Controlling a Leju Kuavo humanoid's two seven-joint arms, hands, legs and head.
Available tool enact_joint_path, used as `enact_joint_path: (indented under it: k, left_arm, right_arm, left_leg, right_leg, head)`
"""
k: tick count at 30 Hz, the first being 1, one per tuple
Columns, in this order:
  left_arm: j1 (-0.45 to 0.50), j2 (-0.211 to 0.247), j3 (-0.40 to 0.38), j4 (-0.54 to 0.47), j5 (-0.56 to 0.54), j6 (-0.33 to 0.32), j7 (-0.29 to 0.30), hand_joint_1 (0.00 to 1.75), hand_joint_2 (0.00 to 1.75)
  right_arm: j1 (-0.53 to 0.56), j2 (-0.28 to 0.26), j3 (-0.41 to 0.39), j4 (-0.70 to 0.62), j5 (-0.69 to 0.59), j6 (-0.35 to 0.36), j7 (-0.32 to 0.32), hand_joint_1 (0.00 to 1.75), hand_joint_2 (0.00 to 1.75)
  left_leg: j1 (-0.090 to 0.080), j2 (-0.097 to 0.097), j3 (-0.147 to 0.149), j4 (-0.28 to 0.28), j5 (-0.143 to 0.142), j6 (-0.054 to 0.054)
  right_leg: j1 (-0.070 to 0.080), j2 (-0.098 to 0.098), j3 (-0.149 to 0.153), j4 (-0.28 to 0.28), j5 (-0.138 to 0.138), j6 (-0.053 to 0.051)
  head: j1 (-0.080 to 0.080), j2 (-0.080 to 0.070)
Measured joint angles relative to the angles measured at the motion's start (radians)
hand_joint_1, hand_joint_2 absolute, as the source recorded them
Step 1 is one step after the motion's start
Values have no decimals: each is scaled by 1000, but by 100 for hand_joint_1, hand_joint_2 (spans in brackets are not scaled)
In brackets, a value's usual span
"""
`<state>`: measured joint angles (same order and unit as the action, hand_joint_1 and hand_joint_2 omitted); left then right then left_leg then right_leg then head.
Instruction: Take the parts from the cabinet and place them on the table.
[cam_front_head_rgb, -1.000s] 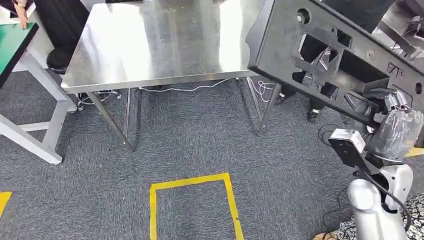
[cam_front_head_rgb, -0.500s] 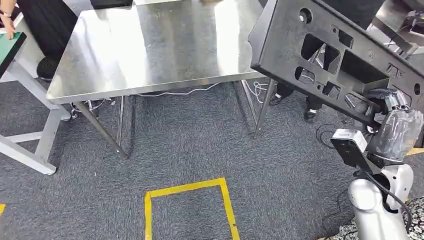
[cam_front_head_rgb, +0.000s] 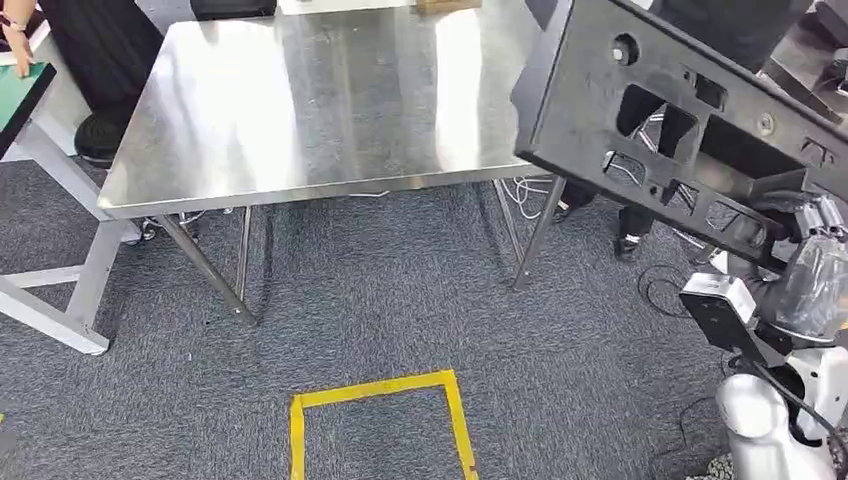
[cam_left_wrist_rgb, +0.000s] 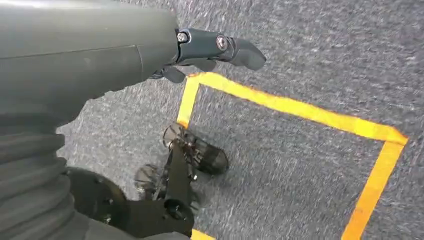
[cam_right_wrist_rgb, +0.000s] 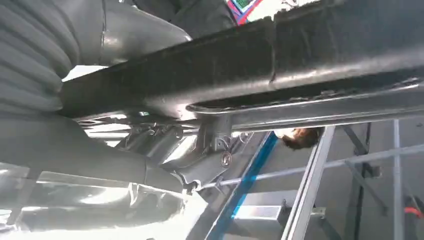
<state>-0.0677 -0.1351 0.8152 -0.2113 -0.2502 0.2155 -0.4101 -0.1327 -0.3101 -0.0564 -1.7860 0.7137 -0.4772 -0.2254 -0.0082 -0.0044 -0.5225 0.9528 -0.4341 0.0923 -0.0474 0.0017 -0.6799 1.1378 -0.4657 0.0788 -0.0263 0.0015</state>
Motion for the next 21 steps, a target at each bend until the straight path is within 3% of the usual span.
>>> enact_joint_path:
  k: [1, 2, 3, 4, 6, 7, 8, 11, 12, 13, 15, 16, 17, 18, 21]
  left_arm:
    - [0, -1, 0, 0, 0, -1, 0, 0, 175]
    - [-1, 0, 0, 0, -1, -2, 0, 0, 175]
    - [-1, 0, 0, 0, -2, -4, -1, 0, 175]
    - [-2, 0, 0, 0, -2, -4, -2, 0, 175]
    - [-2, 0, 0, 0, -2, -5, -2, 0, 175]
    - [-2, 3, 0, -2, -3, -6, -2, 0, 175]
    - [-2, 3, 0, -2, -3, -6, -2, 0, 175]
    - [-2, 2, 0, -2, -6, -7, -2, 0, 175]
    - [-1, 2, 0, -2, -6, -8, -2, 0, 175]
    - [-1, 2, 0, -2, -6, -8, -2, 0, 175]
    - [0, 2, 0, -2, -6, -8, -2, 0, 175]
    - [0, 2, 0, -2, -6, -8, -2, 0, 175]
    - [1, 10, 0, -2, -6, -8, -2, 0, 175]
    - [0, 9, 0, 0, -6, -8, -2, 0, 175]
    - [-1, 9, 0, -2, -8, -8, -3, 0, 175]
  right_arm:
    - [0, 0, 0, -2, 1, 0, 0, 175, 175]
    - [-1, 0, -2, -3, 1, 0, 0, 175, 175]
    - [6, -2, -3, -11, 3, 0, 1, 175, 175]
    - [13, -1, -5, -12, 4, 0, 2, 175, 175]
    - [15, 0, -8, -15, 7, 0, 4, 175, 175]
    - [17, 0, -9, -21, 8, 0, 4, 175, 175]
    - [19, 0, -10, -28, 9, 0, 5, 175, 175]
    - [20, 1, -10, -33, 13, 0, 5, 175, 175]
    - [25, 3, -10, -34, 15, 0, 5, 175, 175]
    - [29, 3, -11, -35, 16, 0, 6, 175, 175]
    - [32, 5, -11, -37, 16, 0, 7, 175, 175]
    - [32, 5, -11, -40, 17, 0, 7, 175, 175]
    - [33, 6, -11, -43, 16, 0, 7, 175, 175]
    - [32, 6, -12, -44, 17, 0, 7, 175, 175]
    - [39, 8, -14, -46, 17, 0, 8, 175, 175]
  left_leg:
    - [2, 0, 3, 15, -14, -9]
    - [-6, 0, -6, 33, -32, -21]
    - [-7, -1, -7, 54, -57, -25]
    - [-8, 0, -4, 55, -63, -31]
    - [-2, 3, -1, 57, -71, -35]
    - [4, 3, 0, 67, -79, -41]
    - [5, 3, -14, 101, -97, -50]
    - [17, 3, -148, 329, -191, -68]
    - [20, 4, -192, 386, -192, -69]
    - [21, 4, -205, 381, -164, -67]
    - [19, 3, -170, 253, -52, -56]
    - [17, 1, -135, 152, 15, -41]
    - [10, 0, -110, 87, 41, -23]
    - [7, 6, -105, 86, 28, -21]
    - [-6, 5, -101, 72, 18, -8]
  right_leg:
    - [-5, -7, 34, -86, 44, 13]
    - [-6, -16, 56, -141, 62, 14]
    - [-2, -10, 63, -137, 57, -12]
    - [0, -10, 63, -132, 50, -24]
    - [1, -5, 63, -131, 44, -38]
    - [-9, -1, 70, -132, 42, -45]
    - [-7, 0, 75, -132, 38, -52]
    - [-3, 0, 89, -132, 23, -65]
    - [-1, 2, 96, -132, 16, -64]
    - [1, 4, 105, -132, 10, -63]
    - [5, 6, 129, -133, -5, -60]
    - [7, 7, 143, -135, -13, -59]
    - [1, 7, 142, -139, -19, -58]
    - [12, 9, 154, -143, -21, -53]
    - [5, 8, 158, -161, -23, -37]
  head:
    - [0, 0]
    - [6, 0]
    - [6, 0]
    - [-4, 0]
    - [-3, 0]
    - [-2, 0]
    - [-3, 0]
    - [-5, 0]
    - [-4, 0]
    - [-4, 0]
    - [-5, 0]
    - [-5, 0]
    - [0, 0]
    - [2, 0]
    - [-2, 0]
